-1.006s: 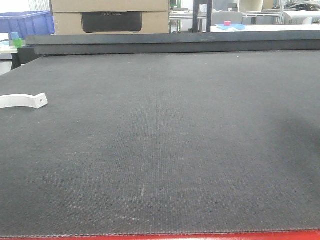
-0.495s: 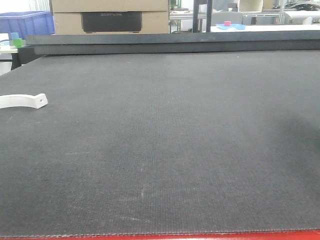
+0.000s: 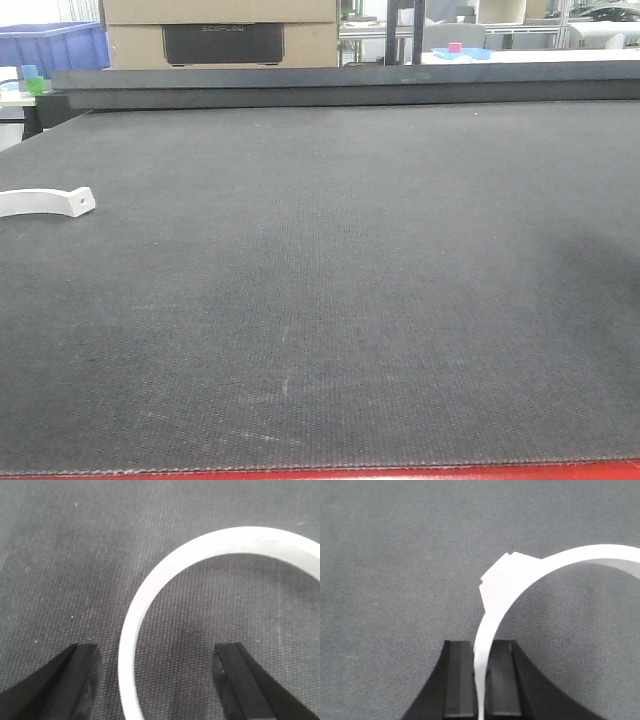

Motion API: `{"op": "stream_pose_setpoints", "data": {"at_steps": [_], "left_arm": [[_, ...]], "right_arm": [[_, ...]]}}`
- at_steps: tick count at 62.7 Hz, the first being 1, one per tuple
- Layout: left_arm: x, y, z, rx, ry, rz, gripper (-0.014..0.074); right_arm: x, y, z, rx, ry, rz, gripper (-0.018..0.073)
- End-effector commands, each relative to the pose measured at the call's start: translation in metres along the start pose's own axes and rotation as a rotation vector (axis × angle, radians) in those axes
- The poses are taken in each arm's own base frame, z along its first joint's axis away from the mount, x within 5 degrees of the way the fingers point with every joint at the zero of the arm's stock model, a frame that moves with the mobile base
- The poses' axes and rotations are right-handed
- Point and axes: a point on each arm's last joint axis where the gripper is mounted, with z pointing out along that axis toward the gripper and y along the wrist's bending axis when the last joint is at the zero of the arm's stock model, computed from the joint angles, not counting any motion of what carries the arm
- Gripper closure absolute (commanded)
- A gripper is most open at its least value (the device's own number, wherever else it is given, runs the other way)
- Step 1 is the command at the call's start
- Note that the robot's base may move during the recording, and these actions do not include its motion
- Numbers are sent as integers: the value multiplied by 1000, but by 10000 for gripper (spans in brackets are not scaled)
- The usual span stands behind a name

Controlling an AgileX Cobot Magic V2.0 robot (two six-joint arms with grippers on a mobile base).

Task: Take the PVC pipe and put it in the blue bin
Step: 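Lift both held pipe pieces off the table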

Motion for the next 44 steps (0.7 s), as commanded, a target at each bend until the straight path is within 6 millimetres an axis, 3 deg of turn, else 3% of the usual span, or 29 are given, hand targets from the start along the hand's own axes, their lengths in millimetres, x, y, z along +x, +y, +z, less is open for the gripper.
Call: {"op": "stream_pose_setpoints", "data": {"at_steps": [1,44], "left_arm": [[-5,0,-1,0,-37,-15,215],[6,2,26,-13,16,34,215]], "right_arm": [[-1,0,-3,1,-20,-9,727],[-4,0,-3,9,-51,-9,727]]}}
